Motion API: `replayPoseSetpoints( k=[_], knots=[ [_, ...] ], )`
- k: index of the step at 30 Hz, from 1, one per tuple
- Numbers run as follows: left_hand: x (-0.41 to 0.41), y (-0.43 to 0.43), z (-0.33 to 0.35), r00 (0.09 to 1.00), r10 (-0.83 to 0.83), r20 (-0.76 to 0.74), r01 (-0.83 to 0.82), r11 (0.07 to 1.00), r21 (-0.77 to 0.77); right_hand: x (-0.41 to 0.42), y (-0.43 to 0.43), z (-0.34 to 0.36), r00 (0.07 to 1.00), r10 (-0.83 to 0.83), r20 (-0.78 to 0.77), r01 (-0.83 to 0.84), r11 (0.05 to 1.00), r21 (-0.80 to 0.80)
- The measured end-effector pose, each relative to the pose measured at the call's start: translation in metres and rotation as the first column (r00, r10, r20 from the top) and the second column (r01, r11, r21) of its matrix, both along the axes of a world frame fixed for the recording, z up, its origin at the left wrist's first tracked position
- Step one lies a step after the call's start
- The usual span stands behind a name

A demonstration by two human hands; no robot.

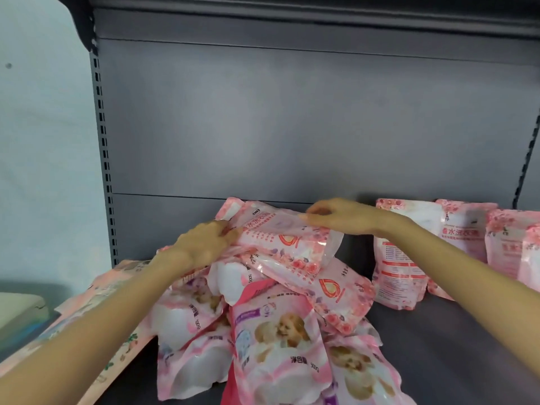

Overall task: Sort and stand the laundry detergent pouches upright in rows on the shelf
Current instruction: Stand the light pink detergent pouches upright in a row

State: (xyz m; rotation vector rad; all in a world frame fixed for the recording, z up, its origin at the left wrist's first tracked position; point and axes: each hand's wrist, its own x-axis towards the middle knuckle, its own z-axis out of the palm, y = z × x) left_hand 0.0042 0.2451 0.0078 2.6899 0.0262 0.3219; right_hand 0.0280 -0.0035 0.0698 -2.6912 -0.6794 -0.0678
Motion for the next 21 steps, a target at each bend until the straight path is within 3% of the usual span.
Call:
replayPoseSetpoints(
  k=[3,8,15,21],
  knots=[
    [0.009,0.0,0.003,1.0,0.03,0.01,-0.029,0.999,-0.038,0.011,0.013,0.007,0.998,0.01,-0.062,-0.014,0.997,-0.079],
    [0.018,0.005,0.009,1.0,0.018,0.004,-0.017,0.989,-0.146,0.034,0.029,0.006,1.0,0.008,-0.03,-0.012,0.994,-0.108],
    [0.028,0.001,0.011,0.999,-0.029,0.021,0.034,0.956,-0.291,0.05,0.025,-0.002,0.999,0.03,-0.018,-0.027,0.991,0.131],
    [0.028,-0.002,0.012,0.999,-0.017,0.049,0.041,0.836,-0.547,0.053,0.02,-0.01,0.998,0.053,-0.024,-0.042,0.945,0.325]
  ],
)
